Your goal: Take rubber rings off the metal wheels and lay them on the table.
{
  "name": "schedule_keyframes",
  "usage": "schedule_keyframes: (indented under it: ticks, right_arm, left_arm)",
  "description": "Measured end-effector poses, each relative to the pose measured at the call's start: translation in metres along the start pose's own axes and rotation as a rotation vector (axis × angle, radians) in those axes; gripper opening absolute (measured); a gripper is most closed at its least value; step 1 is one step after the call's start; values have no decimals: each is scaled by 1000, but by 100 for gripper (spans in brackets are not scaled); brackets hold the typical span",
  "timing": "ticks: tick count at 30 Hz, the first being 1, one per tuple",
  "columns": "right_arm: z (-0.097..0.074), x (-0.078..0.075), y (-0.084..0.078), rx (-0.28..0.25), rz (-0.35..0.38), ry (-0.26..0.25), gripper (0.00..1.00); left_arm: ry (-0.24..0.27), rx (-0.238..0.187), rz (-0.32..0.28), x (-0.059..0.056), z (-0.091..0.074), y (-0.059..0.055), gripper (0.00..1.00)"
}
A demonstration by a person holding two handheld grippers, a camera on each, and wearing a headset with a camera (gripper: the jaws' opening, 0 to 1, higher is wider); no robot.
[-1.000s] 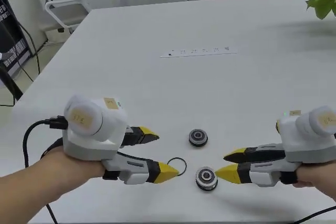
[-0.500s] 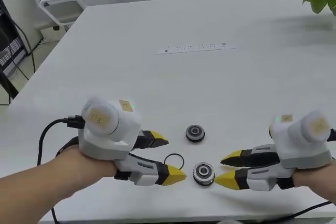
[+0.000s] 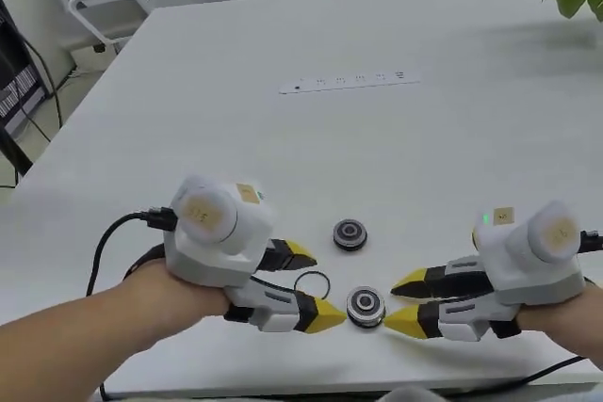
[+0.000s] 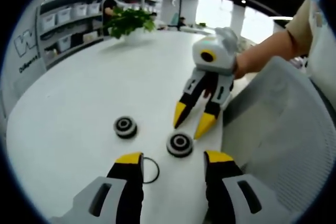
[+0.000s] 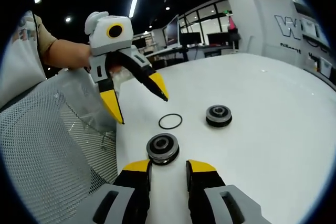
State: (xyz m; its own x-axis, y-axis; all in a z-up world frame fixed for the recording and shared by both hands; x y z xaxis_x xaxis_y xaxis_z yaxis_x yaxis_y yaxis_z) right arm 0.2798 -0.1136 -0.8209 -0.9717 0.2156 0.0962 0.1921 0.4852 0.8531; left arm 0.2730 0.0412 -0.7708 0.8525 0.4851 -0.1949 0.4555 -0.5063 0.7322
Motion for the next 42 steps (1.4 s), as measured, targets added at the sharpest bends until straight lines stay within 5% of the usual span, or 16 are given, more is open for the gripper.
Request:
schedule_keyframes:
  ticks: [17, 33, 42]
  right_arm:
    - [7, 2, 1, 16, -78, 4, 20]
    - [7, 0, 1, 3, -75, -1, 17]
    - [7, 1, 0, -12, -65, -9, 18]
  left_arm:
    - [-36, 25, 14, -8, 22, 1, 38]
    - [-45, 57, 33, -9, 38, 0, 27]
    - [-30, 60, 90, -10, 41, 1, 19]
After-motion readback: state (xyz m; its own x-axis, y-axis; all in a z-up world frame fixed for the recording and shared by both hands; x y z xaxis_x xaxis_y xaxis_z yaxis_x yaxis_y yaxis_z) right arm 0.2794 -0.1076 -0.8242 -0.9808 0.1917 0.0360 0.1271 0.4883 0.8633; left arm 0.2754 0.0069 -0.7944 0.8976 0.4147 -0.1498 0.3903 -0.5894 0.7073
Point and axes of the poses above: the centre of the closed fingertips' face, and the gripper's own axes: z roughly forward along the fingers, x roughly to its left, y roughly out of its top, the point moved 7 cm from there along -z, roughly backward along the fingers, and after that the axes turned 8 degrees about -z, right-handed, at the moved point
